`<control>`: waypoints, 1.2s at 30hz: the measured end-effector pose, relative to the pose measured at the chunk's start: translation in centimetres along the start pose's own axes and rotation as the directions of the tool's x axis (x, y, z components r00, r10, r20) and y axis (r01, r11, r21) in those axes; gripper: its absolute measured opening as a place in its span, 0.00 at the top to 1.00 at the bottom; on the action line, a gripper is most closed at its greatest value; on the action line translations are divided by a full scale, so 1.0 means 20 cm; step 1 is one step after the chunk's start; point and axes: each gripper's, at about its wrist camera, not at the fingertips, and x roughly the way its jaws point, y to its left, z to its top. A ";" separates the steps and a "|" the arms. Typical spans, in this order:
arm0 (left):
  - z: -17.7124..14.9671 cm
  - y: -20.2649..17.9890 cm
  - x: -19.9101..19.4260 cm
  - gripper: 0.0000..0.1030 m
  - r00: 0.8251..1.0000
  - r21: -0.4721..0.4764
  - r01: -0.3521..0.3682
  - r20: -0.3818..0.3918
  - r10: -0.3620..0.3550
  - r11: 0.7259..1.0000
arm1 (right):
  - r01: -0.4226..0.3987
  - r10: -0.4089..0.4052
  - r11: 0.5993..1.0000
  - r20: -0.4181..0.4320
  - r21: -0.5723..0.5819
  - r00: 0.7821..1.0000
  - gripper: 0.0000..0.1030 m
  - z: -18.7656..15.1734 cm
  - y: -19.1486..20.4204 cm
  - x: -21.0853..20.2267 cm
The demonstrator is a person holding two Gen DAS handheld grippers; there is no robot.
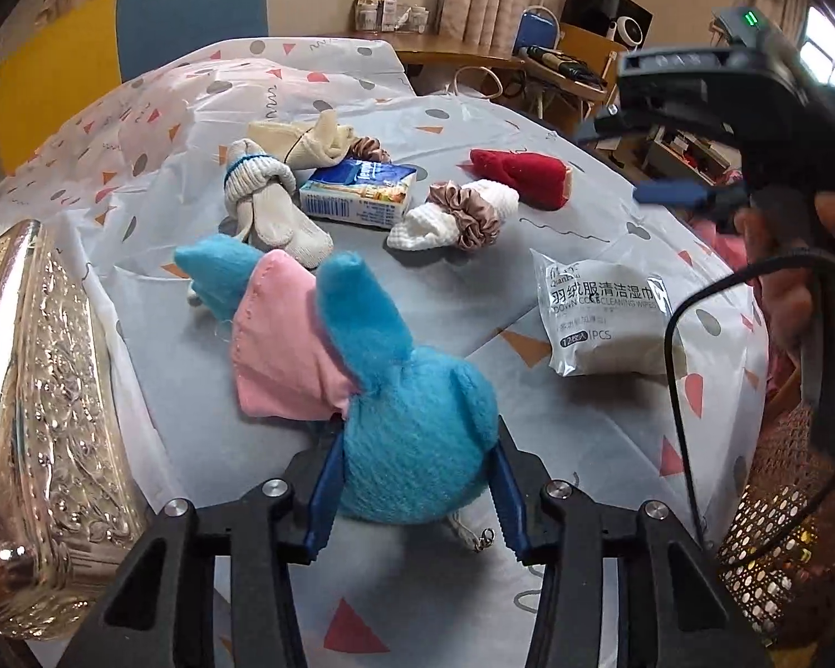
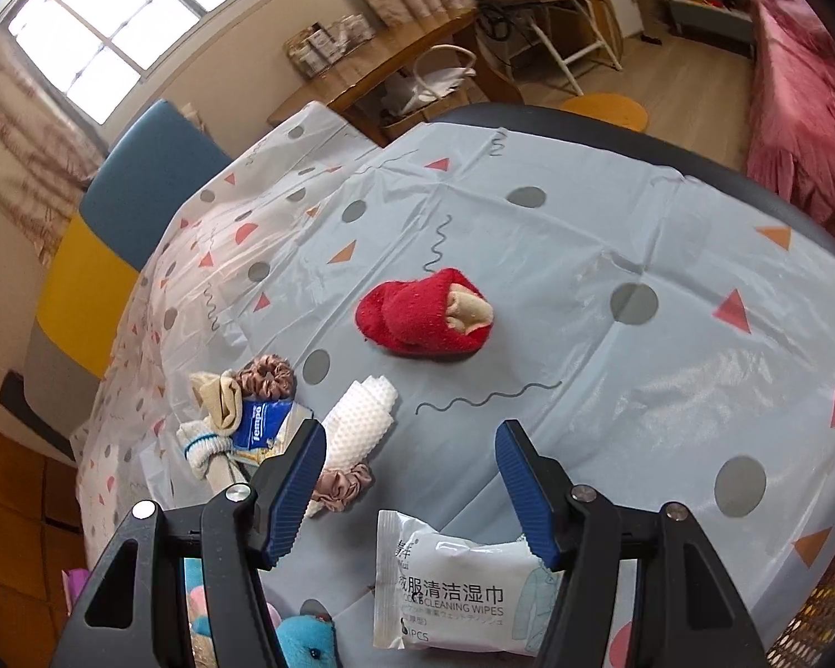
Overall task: Organize soft objects
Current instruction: 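Grasp the blue plush toy with the left gripper while the right gripper grasps the red sock, then carry the blue plush toy into the gold tray and open the left gripper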
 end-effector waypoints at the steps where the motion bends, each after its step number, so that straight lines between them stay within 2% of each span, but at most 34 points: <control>1: -0.01 0.01 0.00 0.54 1.000 0.000 0.002 0.003 -0.002 1.000 | 0.023 -0.023 0.998 0.008 -0.052 1.000 0.38 0.03 0.03 0.00; 4: -0.03 0.02 0.00 0.54 1.000 -0.012 0.007 0.013 -0.007 1.000 | 0.125 -0.119 0.959 0.040 -0.256 0.992 0.32 0.15 0.14 0.05; 6: -0.03 0.03 0.00 0.53 1.000 -0.035 0.020 0.017 -0.020 0.999 | 0.180 -0.182 0.909 0.029 -0.376 0.983 0.32 0.21 0.20 0.15; 8: -0.03 0.04 0.00 0.53 1.000 -0.045 0.026 0.016 -0.025 0.999 | 0.226 -0.256 0.838 0.008 -0.496 0.967 0.32 0.25 0.24 0.28; 10: -0.03 0.04 0.00 0.53 1.000 -0.048 0.027 0.015 -0.026 0.998 | 0.250 -0.304 0.802 -0.011 -0.542 0.953 0.32 0.25 0.24 0.39; 12: -0.03 0.04 0.00 0.52 1.000 -0.051 0.024 0.018 -0.023 0.998 | 0.229 -0.309 0.804 -0.057 -0.549 0.949 0.33 0.24 0.23 0.48; 13: -0.03 0.04 0.00 0.52 1.000 -0.049 0.022 0.020 -0.021 0.999 | 0.226 -0.317 0.810 -0.081 -0.541 0.945 0.38 0.24 0.21 0.52; 14: -0.03 0.03 0.01 0.52 1.000 -0.046 0.020 0.022 -0.019 0.999 | 0.219 -0.318 0.820 -0.104 -0.528 0.942 0.65 0.23 0.19 0.56; 15: -0.04 0.03 0.00 0.52 1.000 -0.042 0.018 0.024 -0.017 0.999 | 0.212 -0.309 0.833 -0.112 -0.511 0.944 0.70 0.22 0.17 0.57; 18: -0.02 0.02 -0.03 0.56 0.999 -0.038 0.011 0.038 -0.009 0.999 | 0.177 -0.264 0.855 -0.115 -0.488 0.958 0.73 0.20 0.14 0.55; 21: 0.08 0.00 -0.13 0.57 0.994 0.009 -0.002 0.107 0.001 1.000 | 0.163 -0.235 0.861 -0.092 -0.483 0.968 0.73 0.17 0.11 0.53; 25: 0.28 0.08 -0.26 0.57 0.987 -0.048 -0.002 0.157 0.009 0.999 | 0.160 -0.221 0.865 -0.076 -0.476 0.972 0.72 0.15 0.10 0.52; 26: 0.34 0.12 -0.31 0.57 0.985 -0.073 0.004 0.174 0.009 0.997 | 0.164 -0.223 0.860 -0.068 -0.484 0.972 0.72 0.14 0.10 0.52; 31: 0.55 0.38 -0.53 0.57 0.965 -0.209 -0.043 0.244 0.095 0.977 | 0.169 -0.225 0.845 -0.050 -0.508 0.973 0.72 0.13 0.11 0.53; 34: 0.61 0.62 -0.65 0.56 0.947 -0.296 -0.088 0.271 0.172 0.951 | 0.177 -0.231 0.836 -0.039 -0.519 0.972 0.72 0.13 0.12 0.53; 36: 0.61 0.81 -0.73 0.56 0.932 -0.359 -0.141 0.267 0.247 0.922 | 0.196 -0.247 0.819 -0.023 -0.539 0.969 0.72 0.11 0.13 0.53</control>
